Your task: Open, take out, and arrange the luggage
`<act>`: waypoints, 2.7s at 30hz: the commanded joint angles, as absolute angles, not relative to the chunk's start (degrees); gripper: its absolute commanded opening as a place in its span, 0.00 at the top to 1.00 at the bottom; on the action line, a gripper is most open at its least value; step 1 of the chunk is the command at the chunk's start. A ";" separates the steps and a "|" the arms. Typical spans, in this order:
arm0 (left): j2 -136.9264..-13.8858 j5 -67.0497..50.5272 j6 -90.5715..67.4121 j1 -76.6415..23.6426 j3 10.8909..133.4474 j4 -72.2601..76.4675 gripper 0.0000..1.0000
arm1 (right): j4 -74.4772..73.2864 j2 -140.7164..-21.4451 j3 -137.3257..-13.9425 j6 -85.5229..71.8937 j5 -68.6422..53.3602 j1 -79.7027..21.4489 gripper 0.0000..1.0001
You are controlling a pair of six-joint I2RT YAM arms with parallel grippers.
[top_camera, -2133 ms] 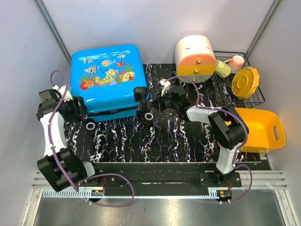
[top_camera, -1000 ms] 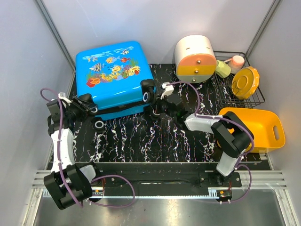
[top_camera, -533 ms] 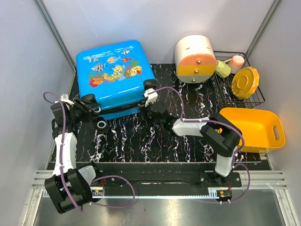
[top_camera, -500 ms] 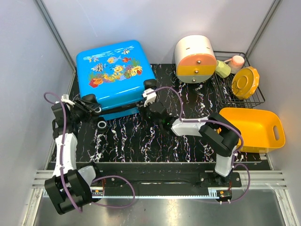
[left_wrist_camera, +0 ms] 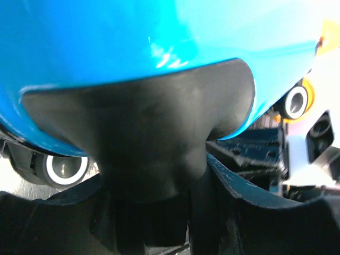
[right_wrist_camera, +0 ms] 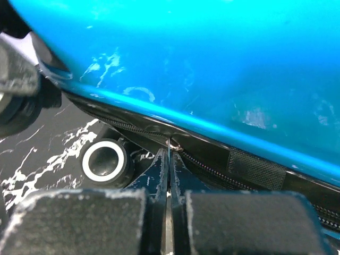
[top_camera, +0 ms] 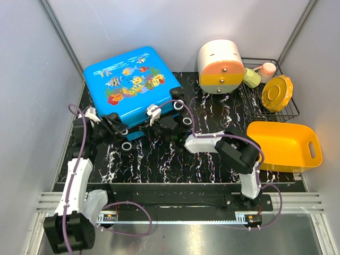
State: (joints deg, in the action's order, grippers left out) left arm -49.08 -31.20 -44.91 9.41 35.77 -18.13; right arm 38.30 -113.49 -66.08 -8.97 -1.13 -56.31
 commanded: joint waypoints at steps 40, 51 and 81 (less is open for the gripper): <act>-107.81 -42.01 -20.56 19.51 104.76 -8.29 0.01 | 36.04 -87.10 -43.06 1.22 -27.42 -40.08 1.00; -115.59 -56.07 -13.11 17.14 103.29 -14.23 0.25 | 34.01 -95.44 -53.33 4.31 -26.28 -38.41 1.00; -83.85 -54.32 4.05 24.79 57.92 -30.85 0.56 | 39.10 -108.37 -65.92 0.35 -24.36 -43.85 1.00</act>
